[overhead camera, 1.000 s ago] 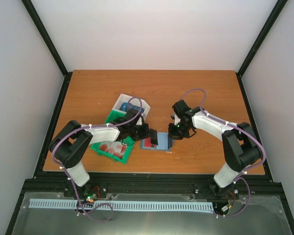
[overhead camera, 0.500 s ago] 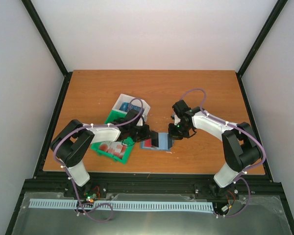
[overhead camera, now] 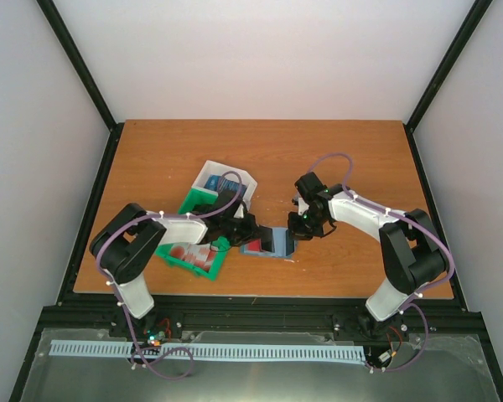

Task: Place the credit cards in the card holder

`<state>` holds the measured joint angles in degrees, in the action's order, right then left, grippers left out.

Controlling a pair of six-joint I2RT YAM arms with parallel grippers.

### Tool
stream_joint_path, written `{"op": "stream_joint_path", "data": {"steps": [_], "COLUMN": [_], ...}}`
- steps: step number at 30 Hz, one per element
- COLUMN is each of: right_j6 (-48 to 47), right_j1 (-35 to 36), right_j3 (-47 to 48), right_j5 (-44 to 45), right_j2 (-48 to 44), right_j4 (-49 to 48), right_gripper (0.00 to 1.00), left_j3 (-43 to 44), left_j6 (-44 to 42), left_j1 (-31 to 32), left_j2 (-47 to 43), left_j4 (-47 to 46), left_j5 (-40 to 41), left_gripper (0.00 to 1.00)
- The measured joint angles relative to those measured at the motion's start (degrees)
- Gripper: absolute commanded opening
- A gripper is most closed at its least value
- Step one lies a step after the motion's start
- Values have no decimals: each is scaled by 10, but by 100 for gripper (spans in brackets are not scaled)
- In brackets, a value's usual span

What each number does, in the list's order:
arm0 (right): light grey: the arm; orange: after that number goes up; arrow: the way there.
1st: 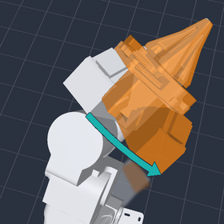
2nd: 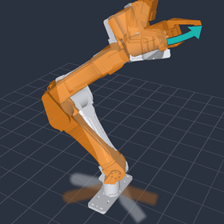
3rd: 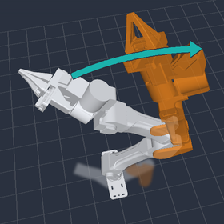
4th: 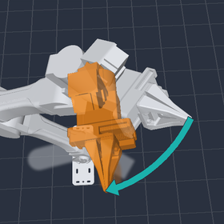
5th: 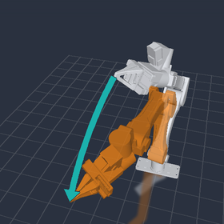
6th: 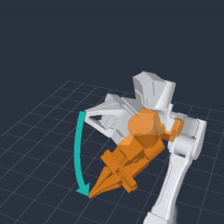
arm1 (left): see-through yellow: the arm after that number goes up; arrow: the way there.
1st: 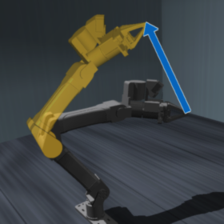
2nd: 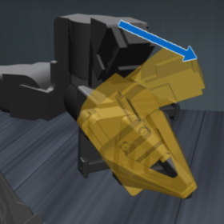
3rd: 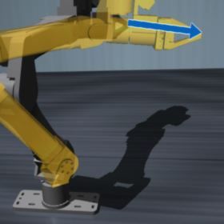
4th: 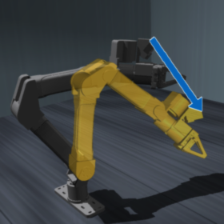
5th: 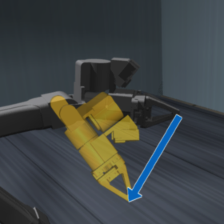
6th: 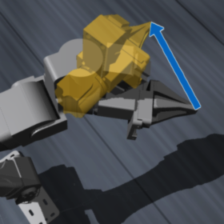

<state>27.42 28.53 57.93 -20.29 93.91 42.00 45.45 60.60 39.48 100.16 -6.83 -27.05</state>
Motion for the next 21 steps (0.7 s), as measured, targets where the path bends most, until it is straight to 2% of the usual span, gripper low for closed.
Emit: {"op": "stream_joint_path", "data": {"steps": [8, 21], "right_j6": [0, 0], "right_j1": [0, 0], "right_j3": [-3, -11], "right_j5": [-3, -10], "right_j2": [0, -1], "right_j4": [-6, -17], "right_gripper": [3, 3], "left_j3": [-14, -16], "left_j6": [60, 88], "left_j1": [7, 12], "left_j2": [-12, -14], "left_j4": [3, 0], "left_j5": [31, 35], "left_gripper": [1, 2]}}
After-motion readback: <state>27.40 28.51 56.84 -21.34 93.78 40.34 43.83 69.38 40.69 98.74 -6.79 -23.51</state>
